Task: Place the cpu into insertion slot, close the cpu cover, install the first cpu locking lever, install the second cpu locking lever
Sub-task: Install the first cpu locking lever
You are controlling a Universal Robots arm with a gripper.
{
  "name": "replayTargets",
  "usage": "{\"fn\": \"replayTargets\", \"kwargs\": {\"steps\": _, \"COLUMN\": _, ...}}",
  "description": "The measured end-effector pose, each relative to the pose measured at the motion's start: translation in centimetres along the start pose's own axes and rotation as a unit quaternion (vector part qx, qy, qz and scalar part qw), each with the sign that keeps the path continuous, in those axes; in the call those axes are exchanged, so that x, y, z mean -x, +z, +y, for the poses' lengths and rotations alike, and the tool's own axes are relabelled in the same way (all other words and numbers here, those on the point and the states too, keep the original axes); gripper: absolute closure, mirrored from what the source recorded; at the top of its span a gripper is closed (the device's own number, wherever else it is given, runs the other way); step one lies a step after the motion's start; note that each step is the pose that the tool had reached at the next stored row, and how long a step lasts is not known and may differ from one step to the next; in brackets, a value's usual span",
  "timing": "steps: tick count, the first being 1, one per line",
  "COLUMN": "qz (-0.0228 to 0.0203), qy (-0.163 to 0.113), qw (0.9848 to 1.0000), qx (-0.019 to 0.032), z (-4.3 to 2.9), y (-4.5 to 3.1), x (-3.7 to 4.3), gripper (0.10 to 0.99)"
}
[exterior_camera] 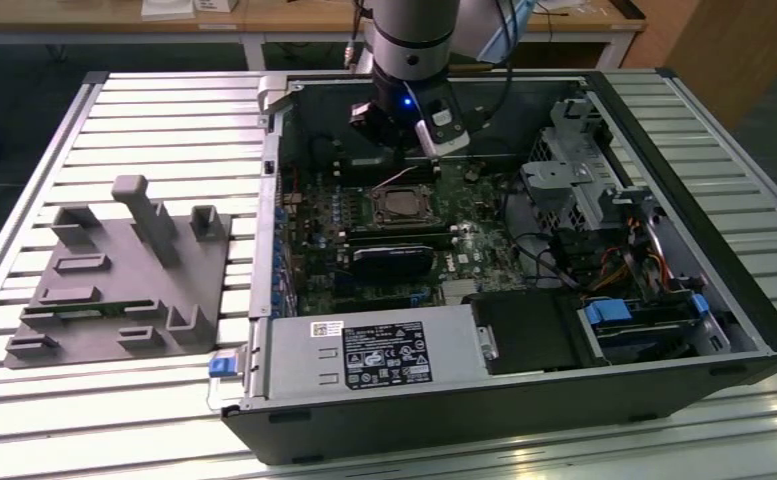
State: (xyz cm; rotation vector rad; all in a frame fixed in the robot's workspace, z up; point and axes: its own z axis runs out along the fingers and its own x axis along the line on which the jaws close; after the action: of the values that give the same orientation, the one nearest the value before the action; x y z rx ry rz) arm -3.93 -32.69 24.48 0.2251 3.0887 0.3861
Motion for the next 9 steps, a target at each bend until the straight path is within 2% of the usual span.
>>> {"fn": "replayTargets", "kwargs": {"steps": 3, "qz": -0.0027, "qy": -0.001, "qw": 1.0, "qx": -0.0053, "z": 0.0, "y": 0.01, "x": 0.0, "gripper": 0.98}}
{"fn": "replayTargets", "kwargs": {"steps": 5, "qz": -0.0076, "qy": -0.002, "qw": 0.9999, "qx": -0.0085, "z": -0.02, "y": 0.07, "x": -0.01, "gripper": 0.98}}
{"fn": "replayTargets", "kwargs": {"steps": 9, "qz": -0.018, "qy": -0.004, "qw": 0.9998, "qx": -0.0078, "z": -0.11, "y": 0.42, "x": -0.03, "gripper": 0.98}}
